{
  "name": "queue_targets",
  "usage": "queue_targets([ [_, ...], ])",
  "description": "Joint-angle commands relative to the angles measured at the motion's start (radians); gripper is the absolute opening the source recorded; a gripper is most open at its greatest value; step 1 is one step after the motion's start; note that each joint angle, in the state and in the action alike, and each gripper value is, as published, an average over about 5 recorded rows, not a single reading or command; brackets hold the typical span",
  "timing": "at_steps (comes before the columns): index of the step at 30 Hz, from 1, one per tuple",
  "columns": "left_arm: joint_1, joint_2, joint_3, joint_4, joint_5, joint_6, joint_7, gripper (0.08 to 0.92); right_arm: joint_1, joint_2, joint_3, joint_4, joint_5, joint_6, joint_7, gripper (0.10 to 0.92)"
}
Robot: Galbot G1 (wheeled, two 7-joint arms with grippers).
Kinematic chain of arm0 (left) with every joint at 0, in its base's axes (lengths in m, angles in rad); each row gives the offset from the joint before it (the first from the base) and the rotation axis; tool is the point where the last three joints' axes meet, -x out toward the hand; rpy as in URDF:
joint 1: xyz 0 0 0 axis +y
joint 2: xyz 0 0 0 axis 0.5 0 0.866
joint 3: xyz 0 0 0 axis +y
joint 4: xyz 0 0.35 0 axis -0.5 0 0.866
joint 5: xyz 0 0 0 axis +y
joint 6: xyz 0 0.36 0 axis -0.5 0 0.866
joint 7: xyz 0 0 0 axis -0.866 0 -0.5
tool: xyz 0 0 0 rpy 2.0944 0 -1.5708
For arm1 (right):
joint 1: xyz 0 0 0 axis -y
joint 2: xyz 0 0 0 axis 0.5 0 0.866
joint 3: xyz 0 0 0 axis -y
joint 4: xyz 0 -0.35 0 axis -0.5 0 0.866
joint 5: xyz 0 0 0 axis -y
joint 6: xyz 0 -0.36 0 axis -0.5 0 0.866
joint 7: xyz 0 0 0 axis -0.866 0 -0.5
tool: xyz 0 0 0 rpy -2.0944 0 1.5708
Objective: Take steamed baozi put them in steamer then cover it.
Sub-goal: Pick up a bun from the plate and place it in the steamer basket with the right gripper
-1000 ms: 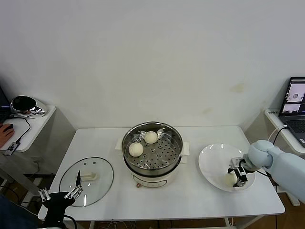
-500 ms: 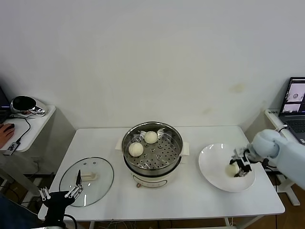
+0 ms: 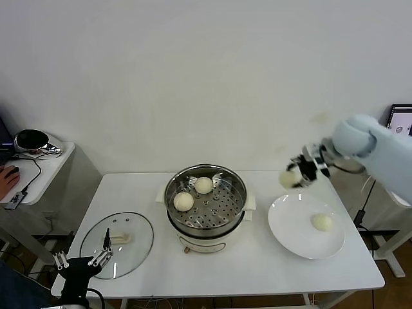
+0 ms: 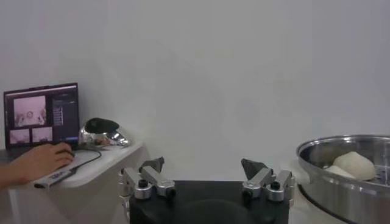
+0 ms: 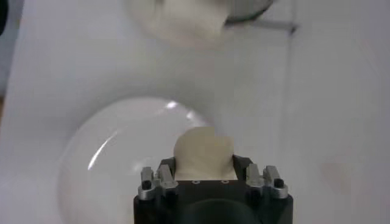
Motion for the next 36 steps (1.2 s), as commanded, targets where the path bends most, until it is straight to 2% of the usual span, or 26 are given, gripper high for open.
queue_targets([
  [1,-0.002,-0.006,-0.002,-0.006,0.001,0.0,0.0,0.823,0.193,0.281,-0.154,0.011,0.143,0.061,0.055,0.592],
  [11,-0.005,-0.003,-0.018,-0.003,-0.009,0.005,0.0,0.823,0.116,0.513,-0.263,-0.027,0.067,0.261,0.091,0.593],
  [16,-0.004,-0.012,-0.018,-0.007,-0.01,0.005,0.0,0.823,0.105,0.579,-0.307,-0.05,-0.037,0.34,0.071,0.594],
  [26,-0.005,-0.024,-0.017,-0.009,-0.01,0.002,-0.002,0.823,0.073,0.59,-0.344,-0.051,-0.192,0.464,0.036,0.602],
  [36,-0.009,-0.028,-0.012,-0.004,-0.009,0.001,-0.003,0.823,0.056,0.561,-0.344,-0.033,-0.202,0.507,0.04,0.602],
])
